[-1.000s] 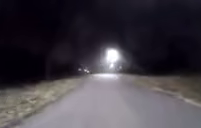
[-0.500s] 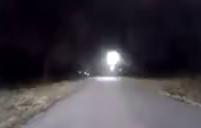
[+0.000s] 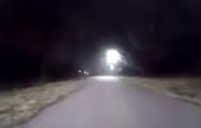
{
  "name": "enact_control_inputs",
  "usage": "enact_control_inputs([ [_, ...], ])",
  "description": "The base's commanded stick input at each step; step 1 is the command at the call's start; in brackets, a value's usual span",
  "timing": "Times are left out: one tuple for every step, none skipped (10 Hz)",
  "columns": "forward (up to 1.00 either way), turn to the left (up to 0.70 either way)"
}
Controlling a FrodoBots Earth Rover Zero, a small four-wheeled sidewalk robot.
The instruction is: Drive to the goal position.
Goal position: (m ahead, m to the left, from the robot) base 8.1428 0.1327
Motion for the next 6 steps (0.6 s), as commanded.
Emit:
enact_control_inputs([
  [1.00, -0.01],
  [1.00, -0.03],
  [1.00, -0.07],
  [1.00, -0.07],
  [1.00, -0.07],
  [1.00, -0.06],
])
